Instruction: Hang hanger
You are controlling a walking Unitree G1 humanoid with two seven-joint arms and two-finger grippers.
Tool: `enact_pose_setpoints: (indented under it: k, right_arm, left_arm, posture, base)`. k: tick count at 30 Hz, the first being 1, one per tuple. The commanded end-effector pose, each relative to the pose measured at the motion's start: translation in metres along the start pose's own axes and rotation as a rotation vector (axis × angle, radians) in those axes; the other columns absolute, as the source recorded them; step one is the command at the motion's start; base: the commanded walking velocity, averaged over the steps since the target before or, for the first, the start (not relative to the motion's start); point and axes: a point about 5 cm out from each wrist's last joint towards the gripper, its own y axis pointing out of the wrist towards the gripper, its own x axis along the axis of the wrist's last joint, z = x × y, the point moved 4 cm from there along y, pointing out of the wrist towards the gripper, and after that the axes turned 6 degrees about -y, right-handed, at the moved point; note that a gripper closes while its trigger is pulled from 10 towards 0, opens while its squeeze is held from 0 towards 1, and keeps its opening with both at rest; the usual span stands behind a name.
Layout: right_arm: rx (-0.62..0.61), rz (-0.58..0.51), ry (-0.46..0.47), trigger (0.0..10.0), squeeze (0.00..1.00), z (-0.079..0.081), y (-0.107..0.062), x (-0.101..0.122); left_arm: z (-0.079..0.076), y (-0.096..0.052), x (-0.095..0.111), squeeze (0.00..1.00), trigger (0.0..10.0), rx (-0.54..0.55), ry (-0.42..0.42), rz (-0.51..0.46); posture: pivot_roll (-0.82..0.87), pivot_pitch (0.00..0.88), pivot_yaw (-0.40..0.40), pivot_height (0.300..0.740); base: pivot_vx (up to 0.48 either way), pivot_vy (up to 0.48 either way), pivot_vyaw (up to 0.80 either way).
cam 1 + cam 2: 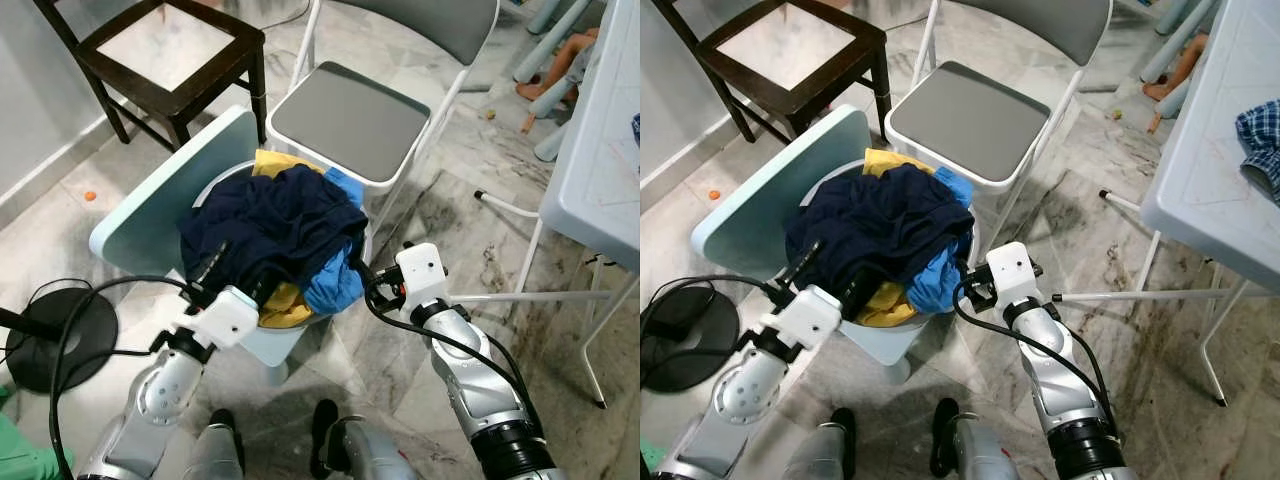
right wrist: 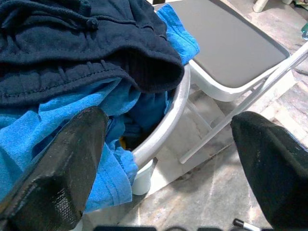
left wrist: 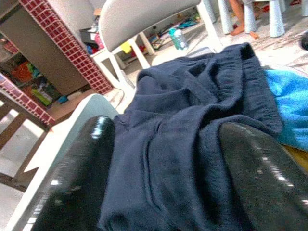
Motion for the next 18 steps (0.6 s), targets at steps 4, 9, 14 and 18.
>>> enact_pose_setpoints:
  k: [4,9,14,18]
  right_arm:
    - [0.0,0.03,0.008,10.0,0.0,-0.001,-0.002,-0.01]
    - [0.0,0.031,0.008,10.0,0.0,0.0,-0.003,-0.01]
    - [0.001,0.033,0.008,10.0,0.0,0.0,-0.003,-0.012]
    - [0.003,0.031,0.008,10.0,0.0,0.0,-0.002,-0.011]
  left_arm:
    - [-0.015,-0.019,-0.005,1.0,10.0,-0.072,0.012,0.011]
    - [-0.022,-0.027,-0.005,1.0,10.0,-0.088,0.02,0.015]
    - [-0.023,-0.035,-0.004,1.0,10.0,-0.088,0.013,0.01]
    - [-0.02,-0.044,-0.01,1.0,10.0,-0.081,0.015,0.026]
  posture:
    - [0.26,0.36,-0.128,0.74]
    - [0.26,0.36,-0.128,0.74]
    - [0.26,0.359,-0.126,0.74]
    - [0.27,0.359,-0.127,0.74]
  base:
    - [0.0,0.0,0.0]
    - [0.0,0.0,0.0]
    - [0.0,0.0,0.0]
    - [0.0,0.0,0.0]
